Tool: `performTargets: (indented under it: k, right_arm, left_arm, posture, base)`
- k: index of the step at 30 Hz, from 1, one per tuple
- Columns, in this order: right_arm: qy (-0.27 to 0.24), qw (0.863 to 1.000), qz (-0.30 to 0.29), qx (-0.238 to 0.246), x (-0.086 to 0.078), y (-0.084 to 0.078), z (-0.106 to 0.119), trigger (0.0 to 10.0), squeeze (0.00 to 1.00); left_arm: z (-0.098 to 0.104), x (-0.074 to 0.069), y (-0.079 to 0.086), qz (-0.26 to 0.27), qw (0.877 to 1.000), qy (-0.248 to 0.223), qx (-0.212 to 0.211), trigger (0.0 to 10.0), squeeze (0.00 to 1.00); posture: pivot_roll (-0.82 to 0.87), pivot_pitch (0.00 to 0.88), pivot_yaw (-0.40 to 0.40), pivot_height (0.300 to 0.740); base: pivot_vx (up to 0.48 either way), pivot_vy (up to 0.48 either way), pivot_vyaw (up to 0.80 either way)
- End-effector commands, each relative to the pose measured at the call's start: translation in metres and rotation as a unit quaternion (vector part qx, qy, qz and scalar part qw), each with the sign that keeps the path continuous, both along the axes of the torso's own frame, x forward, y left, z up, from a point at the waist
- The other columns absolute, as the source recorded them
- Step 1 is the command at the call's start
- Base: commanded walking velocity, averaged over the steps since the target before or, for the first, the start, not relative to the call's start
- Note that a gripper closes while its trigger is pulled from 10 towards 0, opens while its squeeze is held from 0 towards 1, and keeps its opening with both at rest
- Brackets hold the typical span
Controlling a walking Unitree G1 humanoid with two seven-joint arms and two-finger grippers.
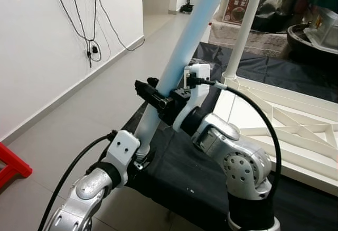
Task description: Building children table
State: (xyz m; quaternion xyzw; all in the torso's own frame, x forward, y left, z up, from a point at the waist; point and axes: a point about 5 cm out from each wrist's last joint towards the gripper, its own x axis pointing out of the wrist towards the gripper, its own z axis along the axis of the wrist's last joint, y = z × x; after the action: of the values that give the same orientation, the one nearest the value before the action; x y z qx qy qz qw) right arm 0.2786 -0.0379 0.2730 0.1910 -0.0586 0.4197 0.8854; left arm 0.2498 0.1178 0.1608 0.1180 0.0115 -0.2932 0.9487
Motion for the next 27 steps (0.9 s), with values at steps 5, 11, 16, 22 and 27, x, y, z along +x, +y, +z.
performTargets:
  k: [5,11,16,22,27]
  right_arm:
    - [-0.015,1.0,0.023,0.005,-0.0065,0.0055,0.0038,10.0,0.0]
    - [-0.018,1.0,0.023,0.003,-0.0074,0.0057,0.0032,10.0,0.0]
    - [-0.019,1.0,0.024,0.002,-0.0076,0.0057,0.0027,10.0,0.0]
    - [-0.025,0.999,0.019,-0.007,-0.0068,0.0053,0.001,10.0,0.0]
    - [-0.043,0.999,-0.017,-0.026,-0.0006,0.0004,-0.0033,10.0,1.0]
  left_arm:
    - [-0.0036,0.0005,-0.004,-0.009,1.0,0.009,0.014,10.0,0.0]
    - [-0.0035,0.0019,-0.0047,-0.008,1.0,0.005,0.015,8.1,0.0]
    - [-0.0017,0.0018,-0.006,-0.016,1.0,-0.004,0.012,0.0,0.0]
    - [-0.0028,0.0003,-0.0065,-0.02,1.0,-0.005,0.013,0.0,0.0]
    - [-0.0053,-0.0008,-0.0035,-0.009,1.0,-0.002,0.017,10.0,0.0]
  posture:
    - [0.11,0.052,-0.044,0.74]
    - [0.1,0.049,-0.044,0.74]
    - [0.1,0.043,-0.041,0.74]
    - [0.1,0.036,-0.041,0.74]
    - [0.1,0.034,-0.044,0.74]
  base:
    - [0.0,0.0,0.0]
    - [0.0,0.0,0.0]
    - [0.0,0.0,0.0]
    - [0.0,0.0,0.0]
    - [0.0,0.0,0.0]
